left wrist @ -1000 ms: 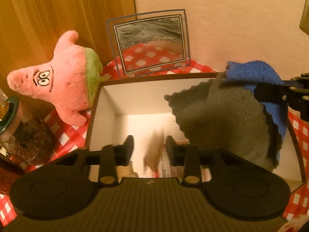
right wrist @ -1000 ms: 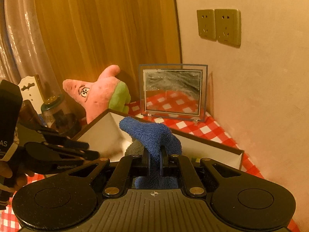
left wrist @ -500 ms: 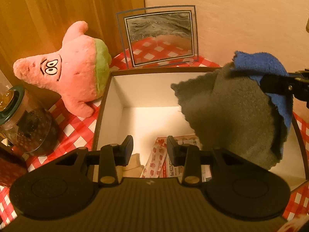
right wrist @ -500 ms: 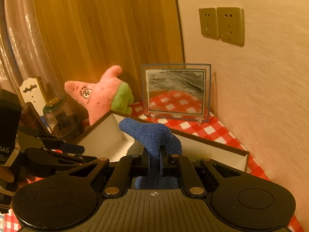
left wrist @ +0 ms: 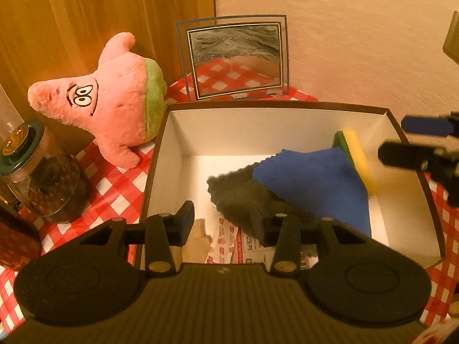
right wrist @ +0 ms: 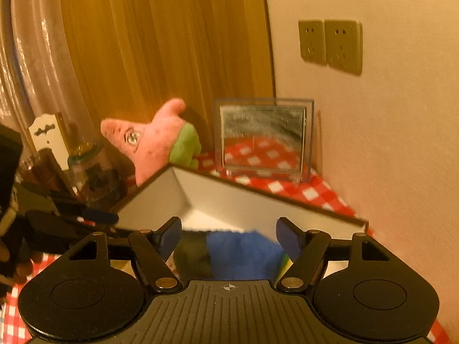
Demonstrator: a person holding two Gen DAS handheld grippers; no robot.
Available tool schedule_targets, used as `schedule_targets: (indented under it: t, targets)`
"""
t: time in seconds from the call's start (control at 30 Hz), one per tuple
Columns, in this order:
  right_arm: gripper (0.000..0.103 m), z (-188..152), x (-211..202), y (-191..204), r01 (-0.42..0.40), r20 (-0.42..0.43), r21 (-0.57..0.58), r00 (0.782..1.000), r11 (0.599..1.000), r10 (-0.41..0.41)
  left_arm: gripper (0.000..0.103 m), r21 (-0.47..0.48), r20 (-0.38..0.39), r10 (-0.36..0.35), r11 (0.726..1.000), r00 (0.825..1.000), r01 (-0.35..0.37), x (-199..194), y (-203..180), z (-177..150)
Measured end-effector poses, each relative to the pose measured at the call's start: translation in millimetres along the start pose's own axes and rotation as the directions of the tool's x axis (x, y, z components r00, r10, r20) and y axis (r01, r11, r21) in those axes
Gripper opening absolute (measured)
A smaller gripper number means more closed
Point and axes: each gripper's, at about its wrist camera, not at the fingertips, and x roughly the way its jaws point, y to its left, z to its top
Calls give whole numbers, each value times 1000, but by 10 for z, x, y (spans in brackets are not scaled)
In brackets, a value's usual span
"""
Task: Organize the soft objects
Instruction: 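Carry the blue and grey cloths over the box with the right gripper, then open the right gripper to drop the cloths into the box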
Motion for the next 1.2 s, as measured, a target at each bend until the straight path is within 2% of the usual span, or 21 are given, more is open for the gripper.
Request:
schedule_targets:
  t: [0.3,0.7,0.9,1.2]
  targets:
    - [73,-263,-152,-20,1,-57,27,998,1000,0,41,-1,20,-13,1000,1000,13,-203,-60,-104]
    - [73,-420,-542,43,4,-51,67,999,998,-1,41,-14,56,-19,1000,998,20,-645,-124,-350]
    - [73,-513,-794,125,-2,-33,83,999,997,5,41,-30,67,-9,999,998,11,-892,-43,-583]
    - [73,-729,-1146,276,-24,-23,109,999,994,27,41,-51,51,28,998,998,-25,-1247,67,-1099]
